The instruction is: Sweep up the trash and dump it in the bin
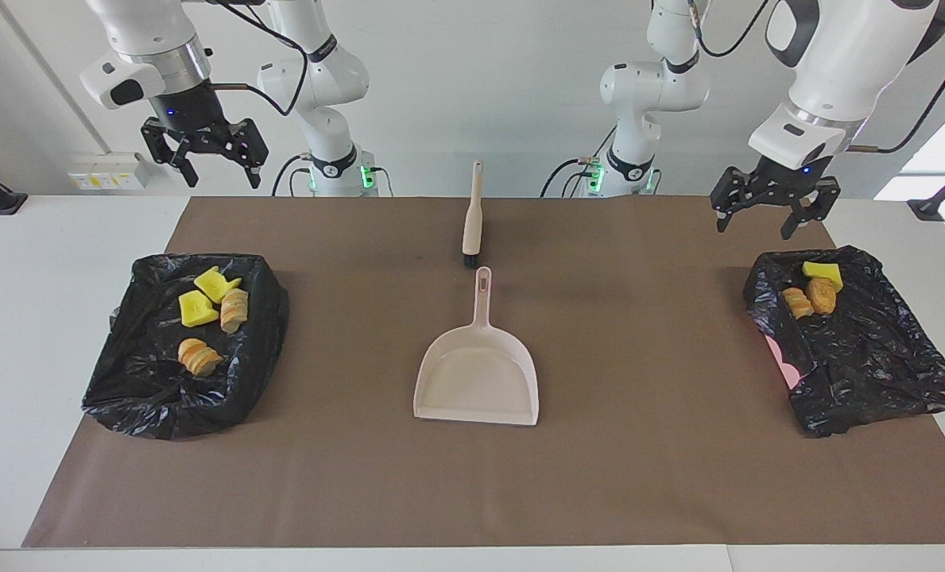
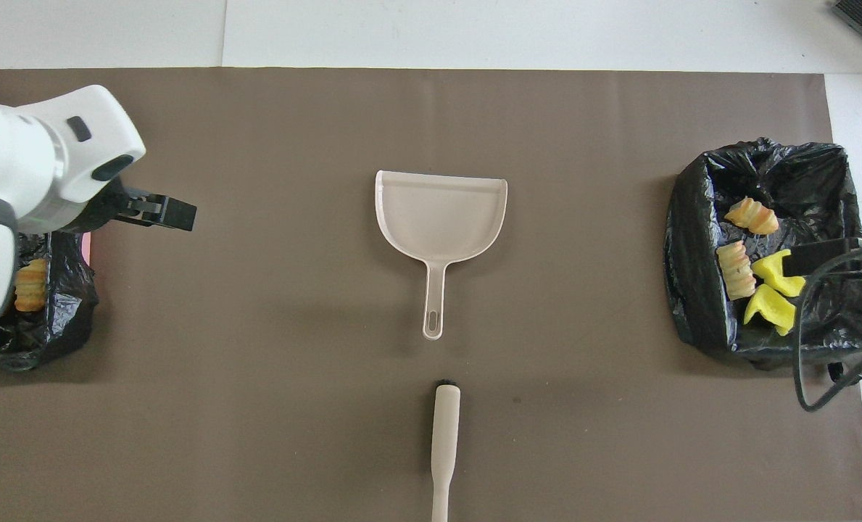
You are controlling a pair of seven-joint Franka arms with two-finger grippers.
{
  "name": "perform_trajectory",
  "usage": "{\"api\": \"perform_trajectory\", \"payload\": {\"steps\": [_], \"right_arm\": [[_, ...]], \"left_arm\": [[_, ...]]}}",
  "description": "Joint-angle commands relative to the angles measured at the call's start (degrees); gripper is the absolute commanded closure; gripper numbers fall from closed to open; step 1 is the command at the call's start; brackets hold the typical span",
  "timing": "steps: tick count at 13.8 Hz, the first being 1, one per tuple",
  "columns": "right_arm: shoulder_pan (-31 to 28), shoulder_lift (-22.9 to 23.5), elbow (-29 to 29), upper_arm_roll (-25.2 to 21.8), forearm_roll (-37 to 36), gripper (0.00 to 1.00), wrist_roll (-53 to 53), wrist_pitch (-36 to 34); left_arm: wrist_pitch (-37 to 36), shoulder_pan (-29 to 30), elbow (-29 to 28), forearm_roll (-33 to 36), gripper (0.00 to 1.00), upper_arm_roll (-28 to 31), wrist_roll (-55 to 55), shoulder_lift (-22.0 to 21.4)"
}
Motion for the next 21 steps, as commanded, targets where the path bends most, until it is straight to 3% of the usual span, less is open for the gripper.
{"api": "perform_trajectory", "payload": {"steps": [1,4,21], "right_arm": [[-0.8,-0.2,0.0,0.4,0.2,0.0,-1.3,-0.8],[-0.8,-0.2,0.0,0.4,0.2,0.0,-1.3,-0.8],[-0.8,-0.2,0.0,0.4,0.2,0.0,-1.3,-0.8]], "left_arm": [[-7.5,1.2,6.0,-1.2,0.0,-0.6,0.8,1.1],[-11.2,1.4,10.7,-2.7,0.0,0.0,0.8,1.9],[-10.7,1.4,3.2,-2.5,0.0,0.6,-2.7,-4.0]]}}
